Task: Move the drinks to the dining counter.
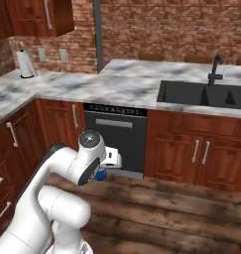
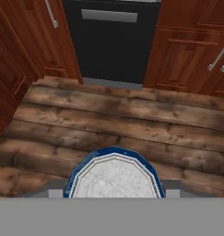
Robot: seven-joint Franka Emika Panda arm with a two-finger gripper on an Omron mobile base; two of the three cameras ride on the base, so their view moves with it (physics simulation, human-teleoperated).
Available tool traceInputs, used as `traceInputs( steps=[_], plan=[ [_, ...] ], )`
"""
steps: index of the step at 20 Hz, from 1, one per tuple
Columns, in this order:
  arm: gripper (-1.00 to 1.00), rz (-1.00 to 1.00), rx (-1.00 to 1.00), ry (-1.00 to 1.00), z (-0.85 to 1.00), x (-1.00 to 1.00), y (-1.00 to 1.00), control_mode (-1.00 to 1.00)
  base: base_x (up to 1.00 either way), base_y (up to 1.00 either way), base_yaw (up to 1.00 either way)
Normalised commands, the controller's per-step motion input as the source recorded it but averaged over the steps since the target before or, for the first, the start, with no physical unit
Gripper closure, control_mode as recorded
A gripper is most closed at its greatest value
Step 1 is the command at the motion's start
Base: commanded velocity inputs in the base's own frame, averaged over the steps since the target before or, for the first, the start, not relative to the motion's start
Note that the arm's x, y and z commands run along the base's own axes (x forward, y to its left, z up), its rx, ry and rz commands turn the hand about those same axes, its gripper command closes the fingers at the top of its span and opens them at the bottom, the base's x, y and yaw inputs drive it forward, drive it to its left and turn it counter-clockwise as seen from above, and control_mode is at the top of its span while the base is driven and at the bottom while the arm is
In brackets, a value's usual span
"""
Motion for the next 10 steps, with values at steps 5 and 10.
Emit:
traceInputs(
  steps=[5,10],
  plan=[
    [1.0,0.0,0.0,0.0,0.0,0.0,0.0,1.0,0.68,-0.4,0.0],
    [1.0,0.0,0.0,0.0,0.0,0.0,0.0,1.0,0.7,-0.41,0.0]
  ],
)
